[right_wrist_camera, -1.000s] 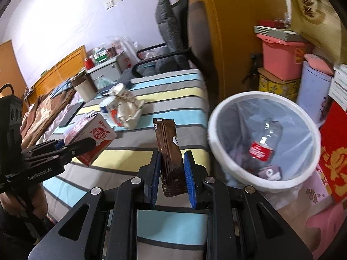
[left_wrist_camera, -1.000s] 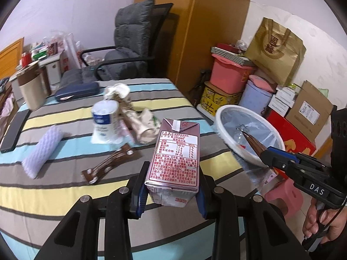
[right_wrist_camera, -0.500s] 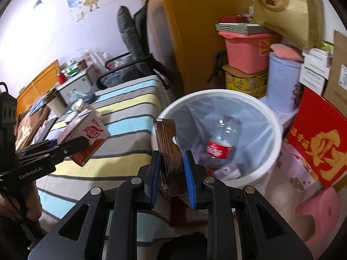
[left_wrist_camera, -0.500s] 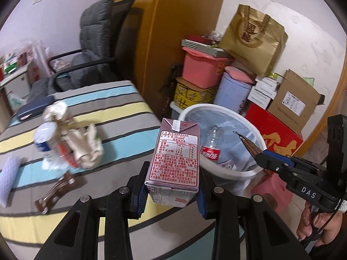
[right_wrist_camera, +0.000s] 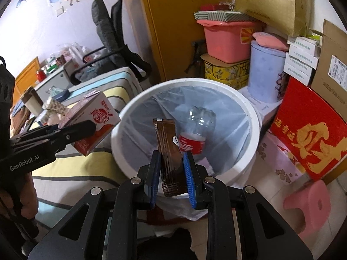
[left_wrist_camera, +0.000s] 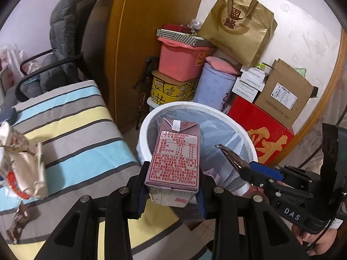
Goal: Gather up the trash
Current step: 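Carry the pink carton and brown wrapper over the bin and open both grippers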
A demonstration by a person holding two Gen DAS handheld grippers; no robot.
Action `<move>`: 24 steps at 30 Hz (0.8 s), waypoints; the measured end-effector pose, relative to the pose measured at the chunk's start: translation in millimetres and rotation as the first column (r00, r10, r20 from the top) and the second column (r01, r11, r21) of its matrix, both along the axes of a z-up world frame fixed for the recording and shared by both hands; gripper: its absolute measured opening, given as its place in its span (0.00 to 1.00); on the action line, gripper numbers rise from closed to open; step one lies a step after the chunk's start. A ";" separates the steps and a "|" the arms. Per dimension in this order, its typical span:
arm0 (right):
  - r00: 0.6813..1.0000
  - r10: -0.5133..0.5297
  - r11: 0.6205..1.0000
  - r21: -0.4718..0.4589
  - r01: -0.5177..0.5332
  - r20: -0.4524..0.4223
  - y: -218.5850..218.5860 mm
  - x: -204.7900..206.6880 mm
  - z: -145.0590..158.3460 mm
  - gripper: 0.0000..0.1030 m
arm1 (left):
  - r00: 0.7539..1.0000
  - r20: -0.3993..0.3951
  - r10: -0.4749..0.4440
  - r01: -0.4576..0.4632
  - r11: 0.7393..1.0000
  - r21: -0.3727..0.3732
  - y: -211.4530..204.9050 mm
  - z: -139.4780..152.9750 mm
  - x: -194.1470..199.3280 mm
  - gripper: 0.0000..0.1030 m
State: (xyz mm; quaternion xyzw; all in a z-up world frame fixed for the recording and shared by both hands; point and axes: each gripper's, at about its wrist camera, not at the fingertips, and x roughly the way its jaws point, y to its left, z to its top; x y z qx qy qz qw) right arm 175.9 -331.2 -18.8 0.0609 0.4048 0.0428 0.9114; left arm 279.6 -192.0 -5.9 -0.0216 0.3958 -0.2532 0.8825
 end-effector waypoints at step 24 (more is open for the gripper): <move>0.998 -0.053 0.999 0.015 0.053 0.017 -6.8 0.4 2.5 0.40 | 1.000 -0.014 -0.006 0.005 0.999 -0.050 -1.6 0.9 9.9 0.44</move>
